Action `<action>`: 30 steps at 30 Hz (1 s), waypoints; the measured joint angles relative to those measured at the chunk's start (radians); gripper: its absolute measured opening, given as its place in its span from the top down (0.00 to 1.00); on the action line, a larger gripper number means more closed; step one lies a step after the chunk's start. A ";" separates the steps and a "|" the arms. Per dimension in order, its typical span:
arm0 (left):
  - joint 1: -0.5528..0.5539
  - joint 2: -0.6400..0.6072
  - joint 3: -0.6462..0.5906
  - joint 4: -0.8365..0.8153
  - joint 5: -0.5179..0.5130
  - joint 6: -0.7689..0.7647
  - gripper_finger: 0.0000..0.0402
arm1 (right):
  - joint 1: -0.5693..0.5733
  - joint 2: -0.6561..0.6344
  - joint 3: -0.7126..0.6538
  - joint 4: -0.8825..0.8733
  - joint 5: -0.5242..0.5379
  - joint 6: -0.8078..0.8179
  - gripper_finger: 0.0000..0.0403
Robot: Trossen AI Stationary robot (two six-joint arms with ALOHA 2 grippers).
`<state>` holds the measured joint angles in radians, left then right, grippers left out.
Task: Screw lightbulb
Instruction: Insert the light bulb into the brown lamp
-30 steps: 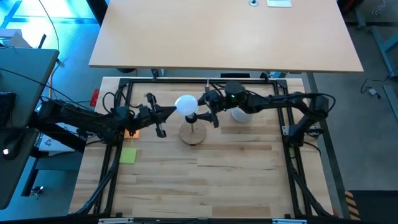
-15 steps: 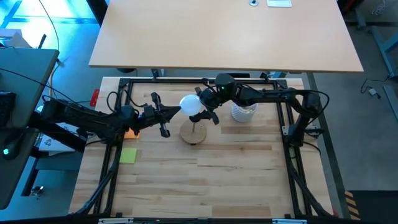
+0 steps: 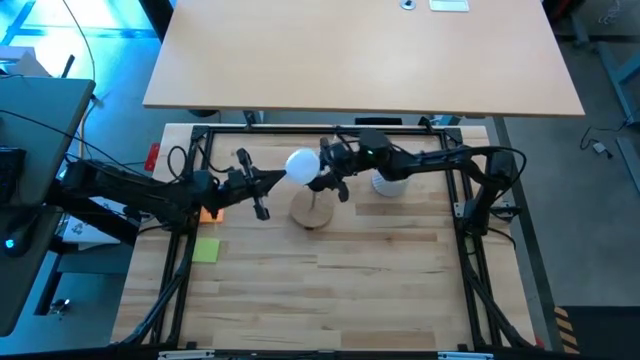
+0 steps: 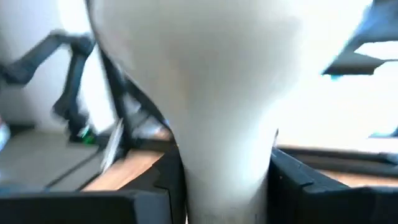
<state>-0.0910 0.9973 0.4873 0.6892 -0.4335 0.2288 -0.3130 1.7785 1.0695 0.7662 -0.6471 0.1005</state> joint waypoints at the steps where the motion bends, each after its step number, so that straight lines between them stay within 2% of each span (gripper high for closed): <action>1: -0.003 -0.004 0.000 -0.017 -0.009 -0.008 1.00 | 0.000 -0.001 -0.033 0.075 0.029 0.022 0.67; 4: -0.011 0.004 -0.004 -0.085 -0.010 -0.021 1.00 | 0.005 -0.005 -0.111 0.298 0.090 0.069 0.67; 6: -0.010 0.005 -0.004 -0.090 -0.020 -0.040 1.00 | 0.008 -0.006 -0.135 0.374 0.099 0.095 0.67; 13: -0.008 0.023 -0.003 -0.098 -0.024 -0.083 1.00 | 0.017 0.004 -0.151 0.442 0.121 0.102 0.67; 16: 0.001 0.057 -0.002 -0.098 -0.008 -0.090 0.99 | 0.035 0.029 -0.148 0.541 0.059 0.102 0.67; 18: 0.013 0.092 -0.003 -0.080 0.039 -0.091 0.97 | 0.052 0.044 -0.141 0.606 0.029 0.103 0.67; 23: 0.035 0.244 -0.002 0.152 0.157 -0.044 0.83 | 0.092 0.063 -0.095 0.606 0.031 0.076 0.67; 27: 0.039 0.351 0.003 0.342 0.162 -0.028 0.65 | 0.108 0.063 -0.087 0.600 0.028 0.049 0.67; 30: 0.039 0.406 0.040 0.390 0.162 -0.055 0.54 | 0.106 0.063 -0.087 0.587 0.034 0.047 0.67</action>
<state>-0.0522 1.4038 0.5274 1.0790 -0.2717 0.1738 -0.2066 1.8416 0.9825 1.3532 -0.6133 0.1478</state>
